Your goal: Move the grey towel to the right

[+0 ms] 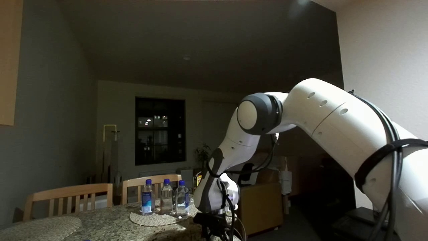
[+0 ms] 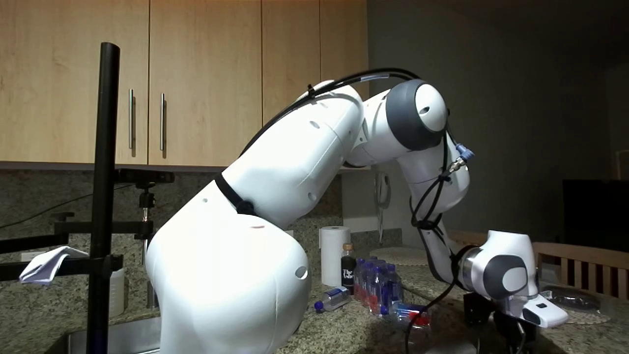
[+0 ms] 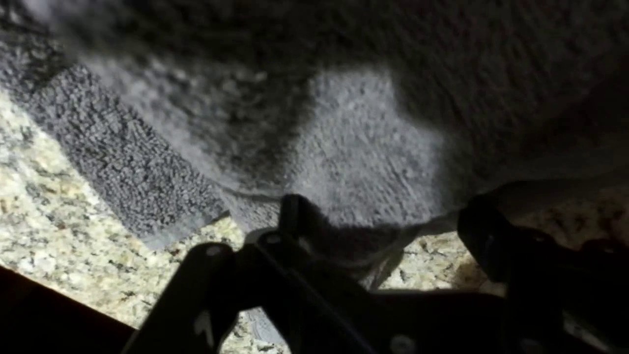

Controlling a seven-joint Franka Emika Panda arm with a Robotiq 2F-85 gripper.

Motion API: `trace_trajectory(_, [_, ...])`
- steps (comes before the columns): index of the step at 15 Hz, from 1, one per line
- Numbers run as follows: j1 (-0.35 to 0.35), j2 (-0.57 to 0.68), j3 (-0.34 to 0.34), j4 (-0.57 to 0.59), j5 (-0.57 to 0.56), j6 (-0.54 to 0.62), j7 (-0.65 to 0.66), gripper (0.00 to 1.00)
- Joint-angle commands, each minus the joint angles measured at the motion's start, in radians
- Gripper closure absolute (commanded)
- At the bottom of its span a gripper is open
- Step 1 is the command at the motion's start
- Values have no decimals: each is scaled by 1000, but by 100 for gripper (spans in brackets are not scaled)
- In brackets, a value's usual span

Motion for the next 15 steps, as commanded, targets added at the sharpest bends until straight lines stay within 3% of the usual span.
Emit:
trace_trajectory(1, [23, -24, -15, -55, 13, 54, 18, 47])
trace_trajectory(8, [67, -34, -81, -47, -19, 15, 65, 90])
trace_trajectory(11, [101, -45, -130, -48, -58, -38, 96, 94])
trace_trajectory(15, [139, -83, -180, -44, -139, -171, 139, 91])
